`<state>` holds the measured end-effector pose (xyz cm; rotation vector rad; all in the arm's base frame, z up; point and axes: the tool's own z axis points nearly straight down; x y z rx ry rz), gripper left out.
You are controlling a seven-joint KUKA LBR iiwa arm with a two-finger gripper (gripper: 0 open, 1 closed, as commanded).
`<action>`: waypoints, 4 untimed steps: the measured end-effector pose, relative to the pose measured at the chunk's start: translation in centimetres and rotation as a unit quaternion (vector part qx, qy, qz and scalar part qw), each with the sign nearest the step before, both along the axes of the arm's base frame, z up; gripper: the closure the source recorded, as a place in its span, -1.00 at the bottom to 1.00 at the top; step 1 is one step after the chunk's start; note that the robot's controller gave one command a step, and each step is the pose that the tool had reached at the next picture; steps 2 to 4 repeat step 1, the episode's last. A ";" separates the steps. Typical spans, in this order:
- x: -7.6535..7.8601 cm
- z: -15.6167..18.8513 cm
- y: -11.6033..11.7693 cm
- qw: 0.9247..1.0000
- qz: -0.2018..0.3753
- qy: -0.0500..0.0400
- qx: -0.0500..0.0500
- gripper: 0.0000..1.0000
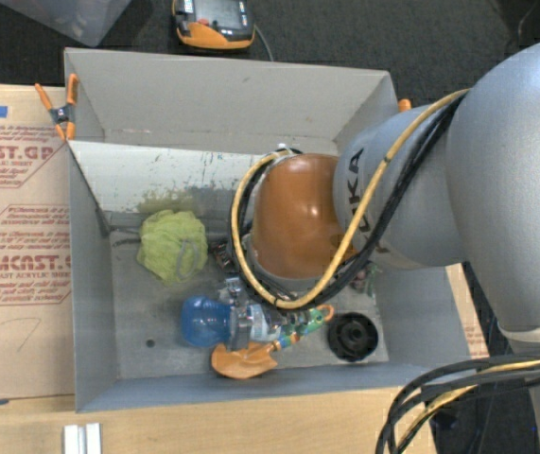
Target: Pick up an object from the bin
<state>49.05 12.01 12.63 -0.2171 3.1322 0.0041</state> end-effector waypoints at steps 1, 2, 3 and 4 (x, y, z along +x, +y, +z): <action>0.9 7.5 -0.4 1.000 -0.015 0.001 0.000 1.00; 0.9 7.5 -0.4 1.000 -0.015 0.001 0.000 1.00; 0.9 7.5 -0.4 1.000 -0.015 0.001 0.000 1.00; 0.9 7.5 -0.4 1.000 -0.015 0.001 0.000 1.00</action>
Offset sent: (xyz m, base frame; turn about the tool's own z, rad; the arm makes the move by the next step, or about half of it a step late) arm 0.0073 0.0123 0.1115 0.0059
